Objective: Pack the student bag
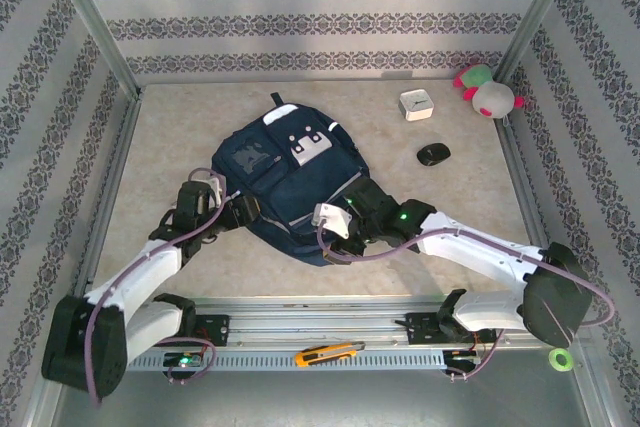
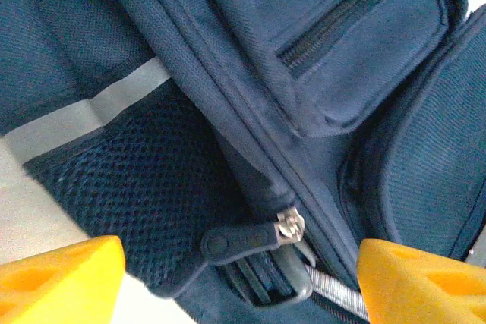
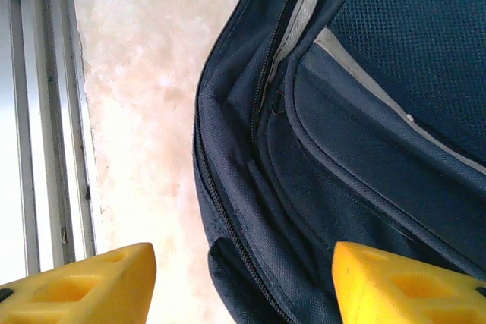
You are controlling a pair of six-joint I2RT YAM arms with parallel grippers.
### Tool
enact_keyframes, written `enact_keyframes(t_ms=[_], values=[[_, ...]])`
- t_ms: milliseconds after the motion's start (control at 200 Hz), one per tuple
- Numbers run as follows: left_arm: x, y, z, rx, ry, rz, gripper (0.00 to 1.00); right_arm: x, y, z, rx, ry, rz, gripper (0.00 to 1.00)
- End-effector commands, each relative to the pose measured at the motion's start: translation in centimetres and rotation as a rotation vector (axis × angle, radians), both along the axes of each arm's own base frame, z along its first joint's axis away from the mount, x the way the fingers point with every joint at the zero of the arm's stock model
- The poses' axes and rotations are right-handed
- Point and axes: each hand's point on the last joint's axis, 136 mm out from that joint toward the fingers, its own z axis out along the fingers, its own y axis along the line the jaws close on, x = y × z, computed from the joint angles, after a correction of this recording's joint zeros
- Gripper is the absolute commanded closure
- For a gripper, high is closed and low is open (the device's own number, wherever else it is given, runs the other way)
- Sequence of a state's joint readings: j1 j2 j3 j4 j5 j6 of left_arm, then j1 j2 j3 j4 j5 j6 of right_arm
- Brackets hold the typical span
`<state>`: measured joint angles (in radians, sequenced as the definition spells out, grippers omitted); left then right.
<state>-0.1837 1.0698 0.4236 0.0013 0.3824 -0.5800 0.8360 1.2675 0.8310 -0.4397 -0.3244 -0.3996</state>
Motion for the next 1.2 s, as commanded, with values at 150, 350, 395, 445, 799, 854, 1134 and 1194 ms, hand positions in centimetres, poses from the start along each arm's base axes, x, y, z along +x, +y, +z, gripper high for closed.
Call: enact_keyframes(t_ms=[150, 350, 395, 445, 799, 854, 1134, 1194], values=[[2.8, -4.1, 2.2, -0.22, -0.017, -0.16, 0.3, -1.7, 0.1, -2.2, -0.072, 0.068, 0.092, 0.39], [1.3, -5.8, 1.3, -0.333, 0.069, -0.244, 0.43, 0.1, -0.7, -2.6, -0.09, 0.095, -0.004, 0.39], [1.1, -6.0, 1.5, -0.347, 0.068, -0.251, 0.44, 0.4, -0.9, -2.6, -0.079, 0.118, -0.023, 0.4], [0.9, -6.0, 1.7, -0.354, 0.062, -0.25, 0.48, 0.6, -1.0, -2.6, -0.072, 0.129, -0.031, 0.4], [0.0, -5.2, -0.1, -0.281, 0.112, -0.229, 0.62, 1.4, -1.1, -2.2, -0.057, 0.125, -0.067, 0.41], [-0.4, -5.0, -0.6, -0.254, 0.134, -0.226, 0.54, 1.4, -1.1, -2.0, -0.047, 0.125, -0.077, 0.4], [-2.1, -5.0, -1.0, -0.231, 0.165, -0.236, 0.74, 1.6, -1.3, -0.5, 0.002, 0.116, -0.149, 0.4], [-2.2, -4.9, -0.8, -0.235, 0.159, -0.226, 0.77, 1.7, -1.3, 0.0, 0.028, 0.131, -0.189, 0.4]])
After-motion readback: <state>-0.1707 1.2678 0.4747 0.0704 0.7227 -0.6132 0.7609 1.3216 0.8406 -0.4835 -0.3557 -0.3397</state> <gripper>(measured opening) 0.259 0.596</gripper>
